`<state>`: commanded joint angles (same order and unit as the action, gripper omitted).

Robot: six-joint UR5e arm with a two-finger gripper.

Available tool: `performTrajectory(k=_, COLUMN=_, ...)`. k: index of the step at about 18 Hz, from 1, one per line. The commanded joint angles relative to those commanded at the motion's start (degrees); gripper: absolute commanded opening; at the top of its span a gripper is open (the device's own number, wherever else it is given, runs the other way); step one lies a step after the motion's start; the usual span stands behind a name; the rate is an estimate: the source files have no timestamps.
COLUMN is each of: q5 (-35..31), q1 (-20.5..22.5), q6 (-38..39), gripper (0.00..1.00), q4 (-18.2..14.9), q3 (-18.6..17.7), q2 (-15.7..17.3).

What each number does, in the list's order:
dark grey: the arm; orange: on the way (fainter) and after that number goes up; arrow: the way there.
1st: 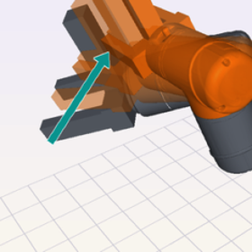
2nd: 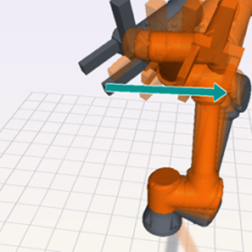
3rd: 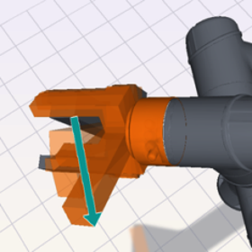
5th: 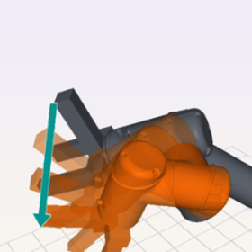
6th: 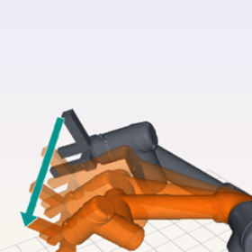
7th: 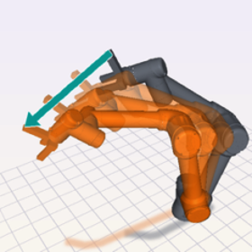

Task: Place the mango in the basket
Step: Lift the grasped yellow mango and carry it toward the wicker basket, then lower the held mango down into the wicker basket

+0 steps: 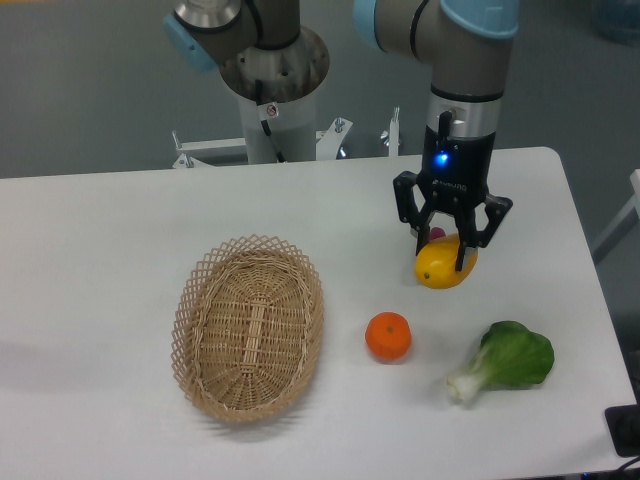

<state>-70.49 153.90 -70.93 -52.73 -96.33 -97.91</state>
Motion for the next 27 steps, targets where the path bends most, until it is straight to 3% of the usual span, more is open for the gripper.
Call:
performTrajectory(k=10, q5=-1.57, q1=-1.31, q6=2.98, gripper=0.47, q4=0.00, q3=-2.37, q2=1.05)
performTrajectory(k=16, q5=-8.96, q1=-11.23, q6=13.60, gripper=0.46, q4=0.88, q3=-3.43, q2=0.00)
performTrajectory(k=20, q5=-9.32, q1=-16.51, q6=21.61, gripper=0.47, q4=1.58, q3=-3.43, q2=-2.28)
performTrajectory(k=23, q5=-10.71, q1=-19.76, q6=23.03, gripper=0.47, q4=2.11, q3=-3.87, q2=-4.39)
performTrajectory(k=27, q5=-18.53, q1=-26.18, q6=22.59, gripper=0.47, q4=2.29, q3=-3.26, q2=-9.48)
